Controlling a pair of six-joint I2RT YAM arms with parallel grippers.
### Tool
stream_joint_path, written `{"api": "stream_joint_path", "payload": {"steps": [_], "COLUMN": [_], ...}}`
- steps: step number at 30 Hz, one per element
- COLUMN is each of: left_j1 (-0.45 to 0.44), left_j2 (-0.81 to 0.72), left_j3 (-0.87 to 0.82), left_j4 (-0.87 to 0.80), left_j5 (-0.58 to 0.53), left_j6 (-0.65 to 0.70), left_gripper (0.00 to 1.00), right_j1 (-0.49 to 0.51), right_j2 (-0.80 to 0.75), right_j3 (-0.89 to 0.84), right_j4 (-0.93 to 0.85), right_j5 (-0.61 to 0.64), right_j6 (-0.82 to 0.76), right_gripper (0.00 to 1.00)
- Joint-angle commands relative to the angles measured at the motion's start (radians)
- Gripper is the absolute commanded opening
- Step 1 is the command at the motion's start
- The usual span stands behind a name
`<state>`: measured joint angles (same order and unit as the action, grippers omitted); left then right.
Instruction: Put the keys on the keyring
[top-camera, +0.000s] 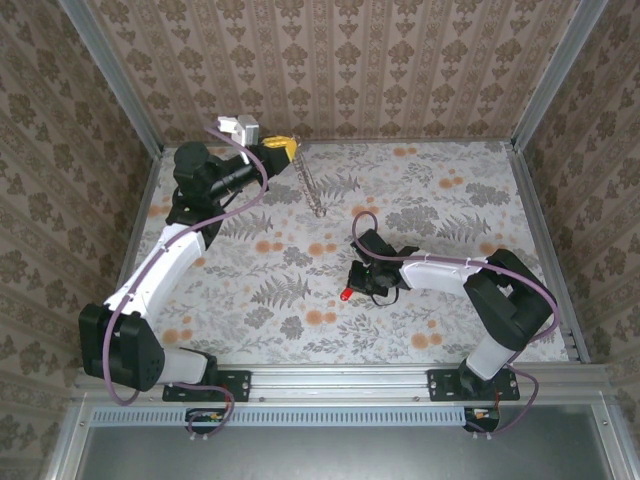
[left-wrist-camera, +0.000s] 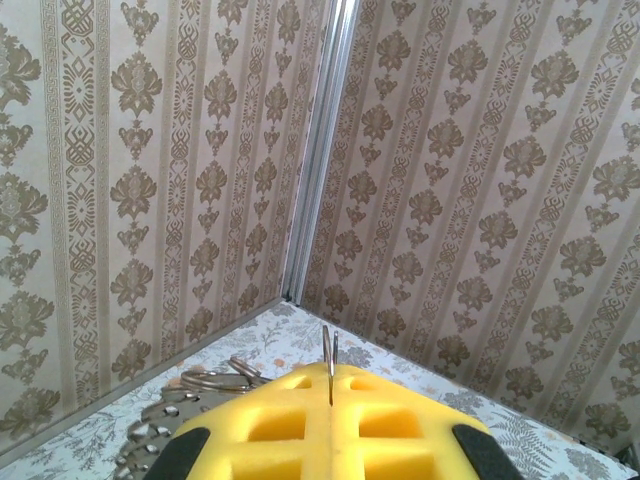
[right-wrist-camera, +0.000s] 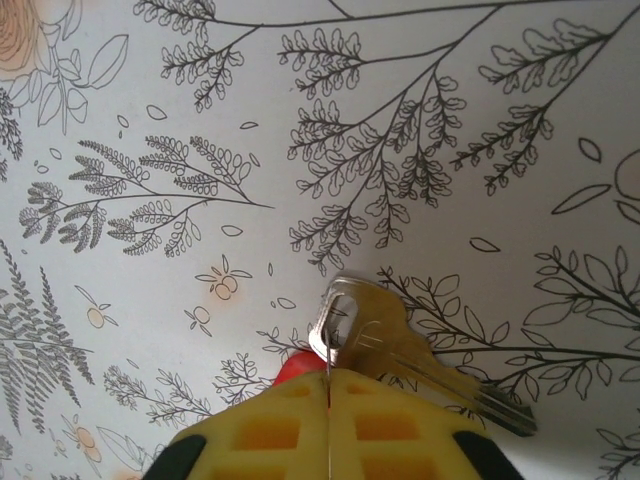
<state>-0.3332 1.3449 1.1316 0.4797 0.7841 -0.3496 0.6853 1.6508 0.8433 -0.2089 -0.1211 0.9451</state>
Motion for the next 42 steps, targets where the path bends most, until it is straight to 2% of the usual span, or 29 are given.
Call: {"api": "stream_joint_path", "payload": {"steps": [1,6,12,16,18,21,24,35,42], "left_j1": [0.001,-0.001,-0.004,-0.009,-0.012,-0.018,-0.021,-0.035,-0.093], "left_j2": [0.0,0.003,0.01,0.02,0.031,0.044,0.054,0.089,0.118], "left_j3": [-0.002,0.002,0.011,0.022,0.033,0.046,0.061,0.109,0.164], "left_j4": [0.065,0.063,0.062,0.059,0.058,0.053,0.042,0.024,-0.055], "left_j5": [-0.001,0.002,0.015,0.022,0.029,0.042,0.055,0.109,0.113], "left_j6": [-0.024,-0.027,-0.028,-0.026,-0.028,-0.028,-0.017,0.048,0.168], "left_gripper": [0.0,0.0,0.0,0.0,0.0,0.0,0.0,0.0,0.0], "right_j1": [-0.003,-0.023,-0.097,-0.19,-0.248,-0.318,-0.362,-0.411,-0.415], "right_j2": [-0.007,-0.076,-0.232,-0.327,-0.358,-0.386,-0.385,-0.4,-0.442], "right_j3": [0.007,0.016,0.014,0.003,0.002,0.012,0.046,0.137,0.158], "right_j4": [-0.01,-0.04,-0.002,0.103,0.175,0.264,0.309,0.321,0.354], "right_j5": [-0.014,-0.027,-0.134,-0.336,-0.485,-0.637,-0.728,-0.781,-0.69], "right_j6": [-0.001,-0.065,-0.29,-0.447,-0.505,-0.541,-0.546,-0.581,-0.58], "right_gripper": [0.01,0.0,0.0,0.0,0.0,0.0,0.0,0.0,0.0]}}
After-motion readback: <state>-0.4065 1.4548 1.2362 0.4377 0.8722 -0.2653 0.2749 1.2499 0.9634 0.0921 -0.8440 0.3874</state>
